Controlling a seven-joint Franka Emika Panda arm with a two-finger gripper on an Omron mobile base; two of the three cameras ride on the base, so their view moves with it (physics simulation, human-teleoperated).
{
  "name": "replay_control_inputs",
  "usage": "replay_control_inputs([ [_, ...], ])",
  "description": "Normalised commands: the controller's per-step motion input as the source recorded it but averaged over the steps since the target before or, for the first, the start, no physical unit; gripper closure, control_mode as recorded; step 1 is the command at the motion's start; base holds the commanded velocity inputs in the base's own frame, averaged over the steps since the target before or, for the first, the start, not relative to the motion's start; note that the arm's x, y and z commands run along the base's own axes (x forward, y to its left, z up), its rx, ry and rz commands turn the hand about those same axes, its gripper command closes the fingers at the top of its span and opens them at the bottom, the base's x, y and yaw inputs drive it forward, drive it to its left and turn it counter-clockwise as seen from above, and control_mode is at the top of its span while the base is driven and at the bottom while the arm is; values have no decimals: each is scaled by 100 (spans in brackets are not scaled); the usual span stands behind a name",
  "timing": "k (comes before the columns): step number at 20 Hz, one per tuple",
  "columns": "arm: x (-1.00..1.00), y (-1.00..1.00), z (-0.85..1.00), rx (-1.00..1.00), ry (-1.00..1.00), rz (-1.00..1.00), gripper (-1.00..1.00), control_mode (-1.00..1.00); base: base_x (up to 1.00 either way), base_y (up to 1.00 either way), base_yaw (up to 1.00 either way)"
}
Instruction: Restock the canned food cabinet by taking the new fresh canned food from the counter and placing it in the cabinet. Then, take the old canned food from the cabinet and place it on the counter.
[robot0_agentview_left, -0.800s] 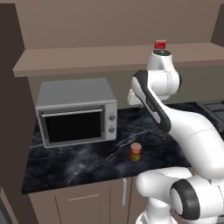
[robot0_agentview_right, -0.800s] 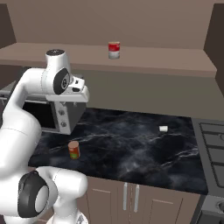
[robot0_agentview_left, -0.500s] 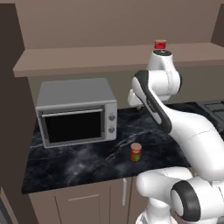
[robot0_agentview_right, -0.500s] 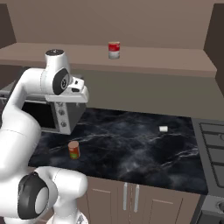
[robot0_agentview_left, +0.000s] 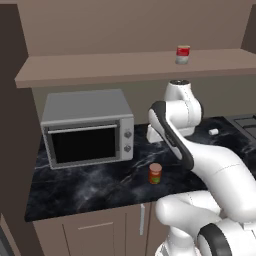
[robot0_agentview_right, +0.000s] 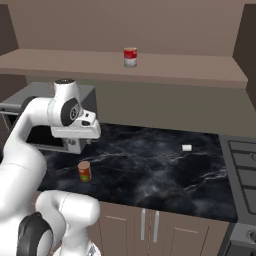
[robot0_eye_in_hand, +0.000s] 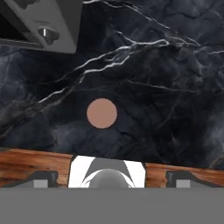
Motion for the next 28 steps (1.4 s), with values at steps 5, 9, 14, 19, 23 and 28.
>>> replay_control_inputs([
  [5, -6, 1, -90, -7, 8, 0, -100, -100, 0, 0, 0],
  [9, 0, 5, -64, -1, 9, 0, -100, -100, 0, 0, 0],
  [14, 0, 17, -28, 0, 3, 0, -100, -100, 0, 0, 0],
  [19, 7, 28, -15, 0, 0, 0, -100, -100, 0, 0, 0],
  [23, 7, 5, -5, 0, 0, 0, -100, -100, 0, 0, 0],
  [28, 19, 0, -14, 0, 0, 0, -100, -100, 0, 0, 0],
])
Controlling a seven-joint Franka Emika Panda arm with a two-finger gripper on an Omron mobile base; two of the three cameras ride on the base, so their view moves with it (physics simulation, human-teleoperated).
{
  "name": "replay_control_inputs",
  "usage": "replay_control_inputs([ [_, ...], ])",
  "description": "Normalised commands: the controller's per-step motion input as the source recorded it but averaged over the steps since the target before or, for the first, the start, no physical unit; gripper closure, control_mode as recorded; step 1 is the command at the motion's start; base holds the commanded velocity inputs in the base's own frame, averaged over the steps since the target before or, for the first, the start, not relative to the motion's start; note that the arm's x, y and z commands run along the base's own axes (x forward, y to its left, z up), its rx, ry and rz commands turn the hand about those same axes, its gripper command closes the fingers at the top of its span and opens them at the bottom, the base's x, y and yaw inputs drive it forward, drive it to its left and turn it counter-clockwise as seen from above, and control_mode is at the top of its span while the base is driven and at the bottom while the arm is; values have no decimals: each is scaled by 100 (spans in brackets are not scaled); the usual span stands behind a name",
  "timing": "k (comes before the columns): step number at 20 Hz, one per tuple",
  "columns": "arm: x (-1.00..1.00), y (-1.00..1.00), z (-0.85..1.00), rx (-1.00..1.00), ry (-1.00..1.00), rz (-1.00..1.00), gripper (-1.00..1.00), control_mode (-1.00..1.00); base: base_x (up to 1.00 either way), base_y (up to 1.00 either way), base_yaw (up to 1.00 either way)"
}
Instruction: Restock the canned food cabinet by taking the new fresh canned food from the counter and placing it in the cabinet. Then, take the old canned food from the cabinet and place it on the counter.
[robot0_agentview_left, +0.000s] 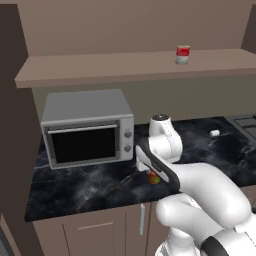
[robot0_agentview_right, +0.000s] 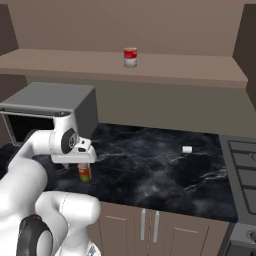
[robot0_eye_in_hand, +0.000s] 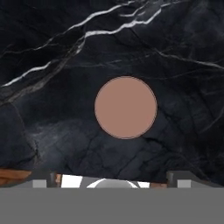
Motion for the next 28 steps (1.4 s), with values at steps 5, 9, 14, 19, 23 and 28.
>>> replay_control_inputs([
  [5, 13, -8, -39, 0, 0, 0, -100, -100, 0, 0, 0],
  [9, 19, -1, -40, 3, 0, 0, -100, -100, 0, 0, 0],
  [14, 19, 0, -14, 5, 0, 0, -100, -100, 0, 0, 0],
  [19, 11, 0, 0, 2, 0, 0, -100, -100, 0, 0, 0],
  [23, 14, 0, 0, 0, 0, 0, -100, -100, 0, 0, 0],
  [28, 2, 0, -6, 0, 0, 0, 100, -100, 0, 0, 0],
])
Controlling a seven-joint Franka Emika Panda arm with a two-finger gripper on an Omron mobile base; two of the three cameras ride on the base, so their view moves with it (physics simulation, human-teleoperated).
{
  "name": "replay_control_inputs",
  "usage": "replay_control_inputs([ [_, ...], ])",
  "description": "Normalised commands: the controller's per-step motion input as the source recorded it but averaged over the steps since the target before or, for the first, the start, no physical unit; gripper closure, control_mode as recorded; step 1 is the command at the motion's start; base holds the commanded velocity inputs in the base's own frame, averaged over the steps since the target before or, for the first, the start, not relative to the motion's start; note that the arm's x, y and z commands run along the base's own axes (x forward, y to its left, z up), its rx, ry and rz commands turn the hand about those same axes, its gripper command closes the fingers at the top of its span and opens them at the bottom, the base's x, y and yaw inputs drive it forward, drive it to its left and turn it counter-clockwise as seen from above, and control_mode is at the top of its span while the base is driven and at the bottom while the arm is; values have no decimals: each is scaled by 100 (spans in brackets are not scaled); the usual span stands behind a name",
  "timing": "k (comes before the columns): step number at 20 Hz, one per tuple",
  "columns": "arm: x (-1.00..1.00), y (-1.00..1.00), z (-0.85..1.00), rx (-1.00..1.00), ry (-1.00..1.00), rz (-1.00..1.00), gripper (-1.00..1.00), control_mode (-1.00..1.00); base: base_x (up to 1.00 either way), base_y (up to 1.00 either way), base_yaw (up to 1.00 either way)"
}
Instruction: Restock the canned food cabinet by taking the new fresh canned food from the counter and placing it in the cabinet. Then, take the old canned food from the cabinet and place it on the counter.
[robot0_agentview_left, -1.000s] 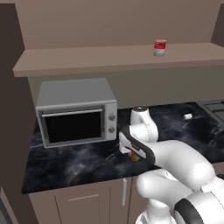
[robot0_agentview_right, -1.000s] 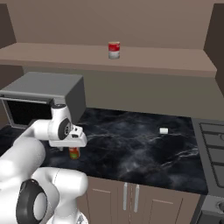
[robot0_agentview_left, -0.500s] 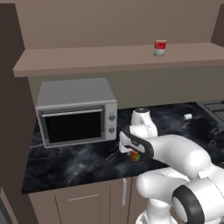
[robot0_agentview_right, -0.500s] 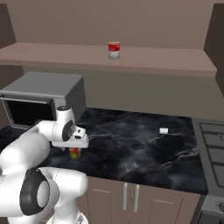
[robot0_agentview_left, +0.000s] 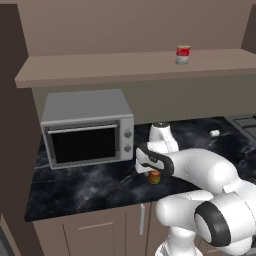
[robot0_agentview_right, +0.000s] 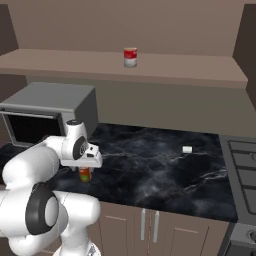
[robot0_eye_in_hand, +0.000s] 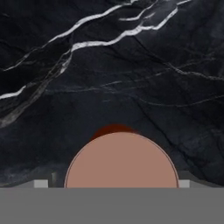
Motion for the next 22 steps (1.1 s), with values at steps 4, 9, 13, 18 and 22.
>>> replay_control_inputs([
  [4, 0, 0, -1, 0, 0, 0, 100, -100, 0, 0, 0],
  [9, -3, -1, 1, 0, -1, 0, 100, -100, 0, 0, 0],
  [13, -37, -18, 28, 9, -21, 0, 100, -100, 0, 0, 0],
  [18, -77, -57, 77, 22, -43, 0, 100, -100, 0, 0, 0],
  [22, -83, -68, 100, 23, -43, 0, 100, -100, 0, 0, 0],
])
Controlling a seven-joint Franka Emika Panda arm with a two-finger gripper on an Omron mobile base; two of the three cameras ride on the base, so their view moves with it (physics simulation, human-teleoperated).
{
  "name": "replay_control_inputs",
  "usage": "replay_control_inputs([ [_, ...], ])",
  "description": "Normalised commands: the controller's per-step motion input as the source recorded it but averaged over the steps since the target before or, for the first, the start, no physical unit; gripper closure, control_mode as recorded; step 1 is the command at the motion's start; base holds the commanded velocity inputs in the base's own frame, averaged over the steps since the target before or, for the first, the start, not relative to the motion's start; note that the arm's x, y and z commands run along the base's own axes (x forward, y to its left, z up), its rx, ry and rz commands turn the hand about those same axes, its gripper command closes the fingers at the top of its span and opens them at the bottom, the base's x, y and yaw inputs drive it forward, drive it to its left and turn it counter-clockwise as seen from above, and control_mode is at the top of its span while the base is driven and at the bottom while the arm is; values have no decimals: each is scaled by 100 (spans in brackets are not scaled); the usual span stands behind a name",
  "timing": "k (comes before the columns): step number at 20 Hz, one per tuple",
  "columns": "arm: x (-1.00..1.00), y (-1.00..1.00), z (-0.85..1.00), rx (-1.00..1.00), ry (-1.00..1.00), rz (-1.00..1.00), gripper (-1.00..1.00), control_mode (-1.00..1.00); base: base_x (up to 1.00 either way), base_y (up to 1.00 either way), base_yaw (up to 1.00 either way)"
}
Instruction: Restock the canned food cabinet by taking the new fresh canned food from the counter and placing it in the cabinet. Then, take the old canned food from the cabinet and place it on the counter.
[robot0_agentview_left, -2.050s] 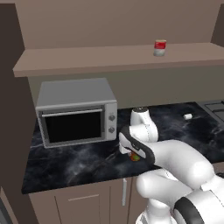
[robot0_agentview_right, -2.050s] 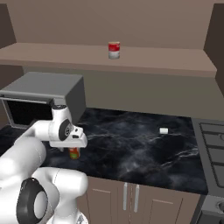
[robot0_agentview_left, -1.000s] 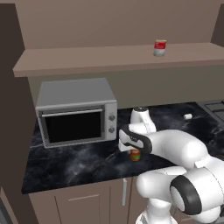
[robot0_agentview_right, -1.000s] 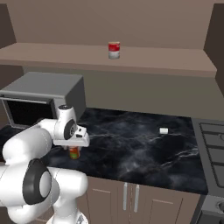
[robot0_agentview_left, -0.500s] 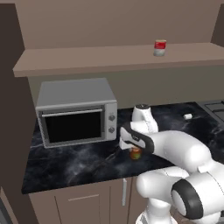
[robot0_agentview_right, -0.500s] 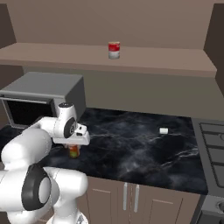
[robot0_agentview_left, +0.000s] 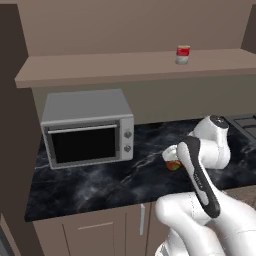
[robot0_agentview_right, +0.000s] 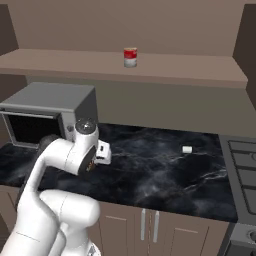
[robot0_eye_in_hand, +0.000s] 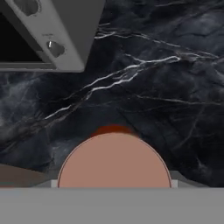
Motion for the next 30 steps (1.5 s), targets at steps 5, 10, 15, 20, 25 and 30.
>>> replay_control_inputs([
  [5, -74, -47, 100, 9, -37, 0, 100, -100, 0, 0, 0],
  [10, -73, -45, 100, 2, -34, 0, 100, -100, 0, 0, 0],
  [15, -73, -33, 100, 1, -27, 0, 100, -100, 0, 0, 0],
  [20, -52, -9, 100, 0, -13, -2, 100, -100, 0, 0, 0],
  [25, -33, -3, 100, -10, 1, -5, 100, -100, 0, 0, 0],
  [30, 2, 50, 100, -20, 20, -18, 100, -100, 0, 0, 0],
])
